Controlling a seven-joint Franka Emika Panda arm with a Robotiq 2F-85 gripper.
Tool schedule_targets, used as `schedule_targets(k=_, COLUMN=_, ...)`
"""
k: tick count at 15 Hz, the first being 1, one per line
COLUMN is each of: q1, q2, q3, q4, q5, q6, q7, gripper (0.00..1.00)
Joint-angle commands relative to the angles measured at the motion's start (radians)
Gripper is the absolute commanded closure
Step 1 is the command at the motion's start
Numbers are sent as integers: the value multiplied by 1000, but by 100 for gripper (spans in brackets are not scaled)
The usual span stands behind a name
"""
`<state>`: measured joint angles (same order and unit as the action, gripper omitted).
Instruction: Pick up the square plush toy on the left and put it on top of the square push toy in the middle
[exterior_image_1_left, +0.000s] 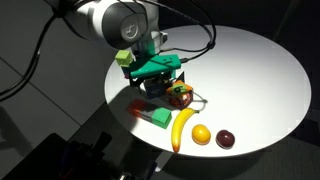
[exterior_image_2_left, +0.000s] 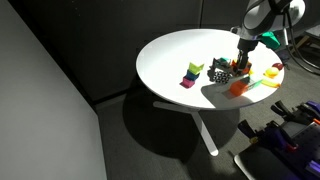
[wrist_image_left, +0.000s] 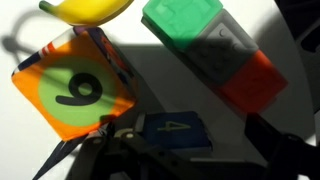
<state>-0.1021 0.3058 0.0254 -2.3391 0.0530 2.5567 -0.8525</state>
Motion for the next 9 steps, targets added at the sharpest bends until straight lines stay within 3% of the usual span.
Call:
schedule_targets(k=1, q1=-19, q2=29, q3=19, q4=33, q5=-4, q6=18, q7=-5, gripper=0)
schedule_targets(k=9, q1=-20, q2=52, q3=24, q4=62, q5=-10, q6=27, q7=-1, gripper=0)
